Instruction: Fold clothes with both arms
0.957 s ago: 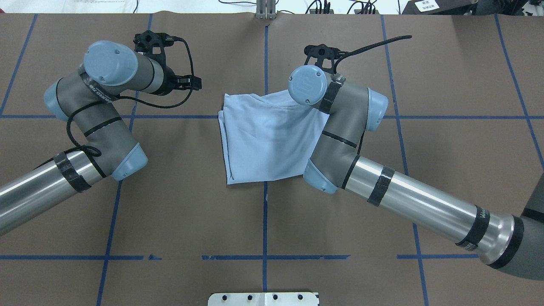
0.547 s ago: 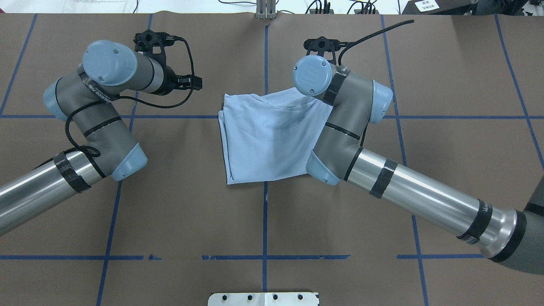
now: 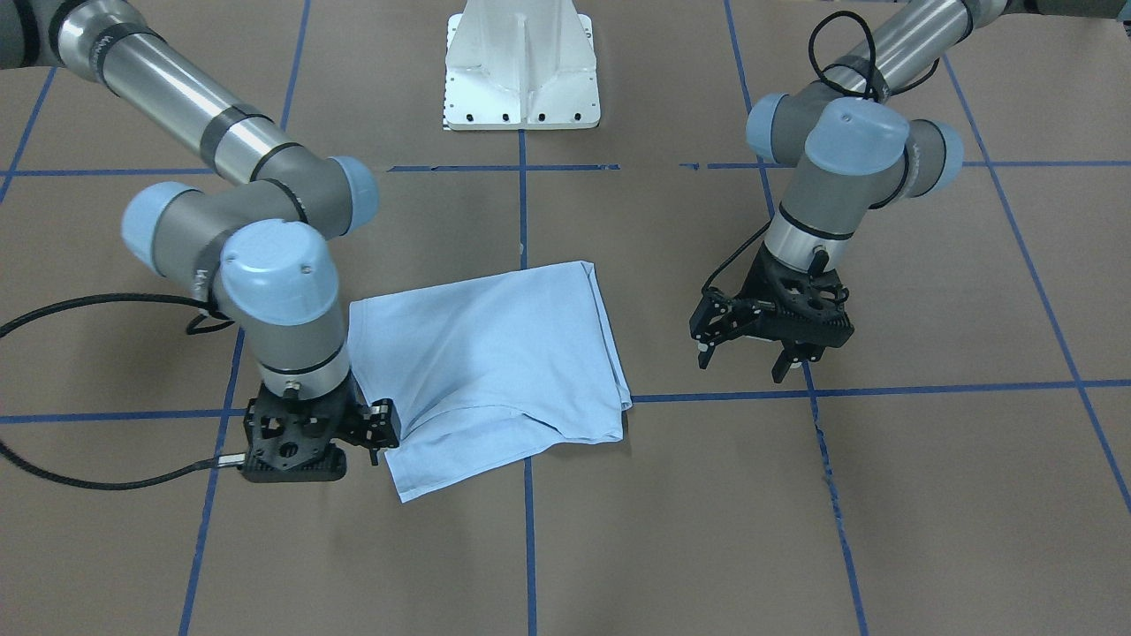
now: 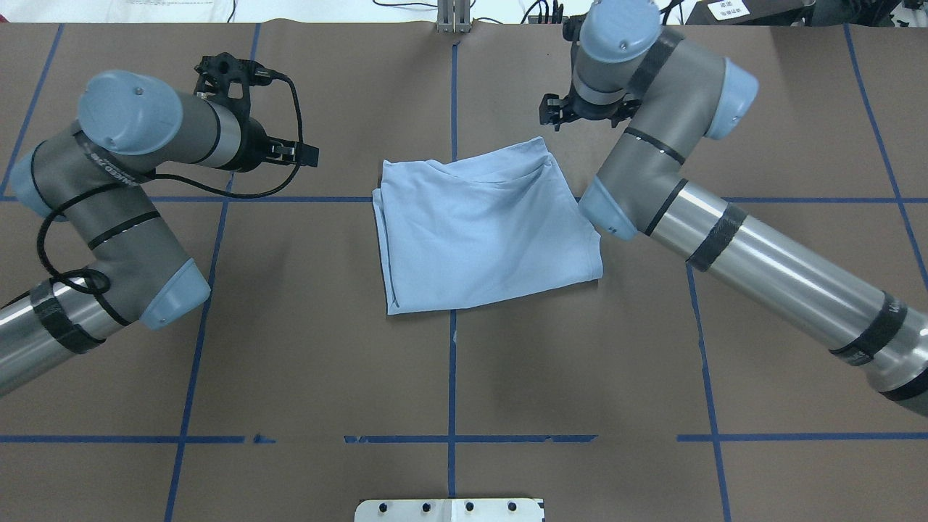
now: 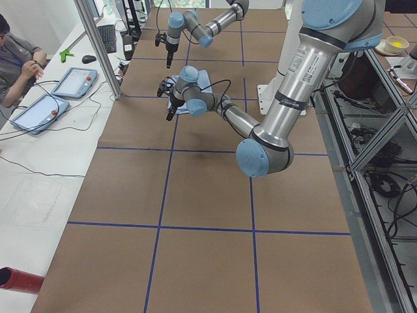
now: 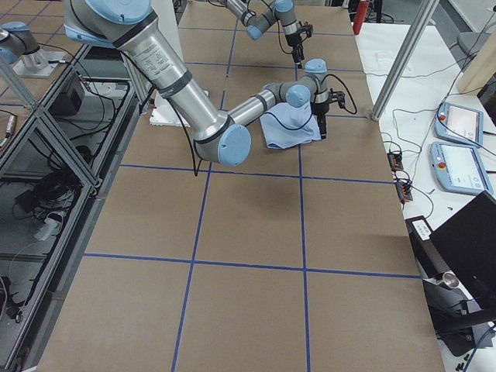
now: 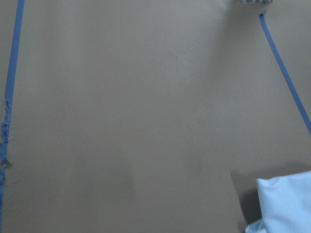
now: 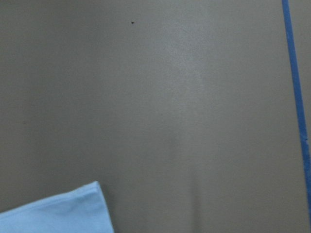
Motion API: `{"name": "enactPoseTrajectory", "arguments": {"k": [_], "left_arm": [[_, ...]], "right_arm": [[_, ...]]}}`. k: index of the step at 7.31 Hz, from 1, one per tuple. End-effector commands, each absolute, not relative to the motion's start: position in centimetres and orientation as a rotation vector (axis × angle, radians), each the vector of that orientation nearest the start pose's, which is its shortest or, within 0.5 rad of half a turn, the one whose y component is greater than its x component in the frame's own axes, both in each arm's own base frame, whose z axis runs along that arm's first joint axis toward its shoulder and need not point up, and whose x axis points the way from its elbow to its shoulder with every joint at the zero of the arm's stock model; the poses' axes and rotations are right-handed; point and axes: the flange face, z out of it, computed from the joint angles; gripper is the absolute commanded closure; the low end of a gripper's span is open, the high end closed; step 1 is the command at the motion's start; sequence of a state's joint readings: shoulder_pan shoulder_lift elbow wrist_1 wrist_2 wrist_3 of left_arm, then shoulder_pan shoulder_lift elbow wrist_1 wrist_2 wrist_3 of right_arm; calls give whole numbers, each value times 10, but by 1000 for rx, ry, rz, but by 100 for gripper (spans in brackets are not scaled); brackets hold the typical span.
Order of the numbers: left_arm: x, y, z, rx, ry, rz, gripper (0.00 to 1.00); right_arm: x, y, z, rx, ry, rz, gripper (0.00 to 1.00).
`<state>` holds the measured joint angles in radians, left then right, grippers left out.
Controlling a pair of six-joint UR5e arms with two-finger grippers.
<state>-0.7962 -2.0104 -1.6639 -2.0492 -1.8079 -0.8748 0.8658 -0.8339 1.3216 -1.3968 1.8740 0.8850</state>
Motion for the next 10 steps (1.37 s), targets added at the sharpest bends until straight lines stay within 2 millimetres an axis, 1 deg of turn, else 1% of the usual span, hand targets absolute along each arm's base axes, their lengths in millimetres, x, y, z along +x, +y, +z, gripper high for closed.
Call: {"name": "enactPoseTrajectory", "arguments": {"k": [1, 2, 3, 4, 5, 6, 7, 8, 9, 10], "left_arm": [[292, -519, 317, 536, 792, 160, 0], [231, -512, 352, 543, 743, 236, 0], [164, -512, 388, 556, 692, 308, 0], [100, -509, 426, 555, 642, 355, 0], [35, -500, 460, 547, 603, 348, 0], [-10, -479, 504, 454, 660, 261, 0], [-27, -458, 563, 337, 711, 198, 0], [-36, -449, 600, 276, 711, 161, 0], [-44, -445, 615, 251, 717, 133, 0], [-44, -442, 630, 176, 742, 104, 0]], "right_arm": [[-279, -639, 382, 238, -724, -63, 0], [-213, -614, 433, 236, -716, -120, 0], [-138, -591, 483, 232, -714, -159, 0], [-74, -564, 531, 230, -703, -198, 0], [-20, -535, 571, 220, -708, -210, 0], [19, -509, 599, 175, -732, -169, 0], [37, -468, 642, 118, -740, -152, 0], [63, -436, 663, 99, -737, -87, 0], [73, -416, 673, 84, -726, -57, 0], [74, -408, 676, 63, -730, -35, 0]]}}
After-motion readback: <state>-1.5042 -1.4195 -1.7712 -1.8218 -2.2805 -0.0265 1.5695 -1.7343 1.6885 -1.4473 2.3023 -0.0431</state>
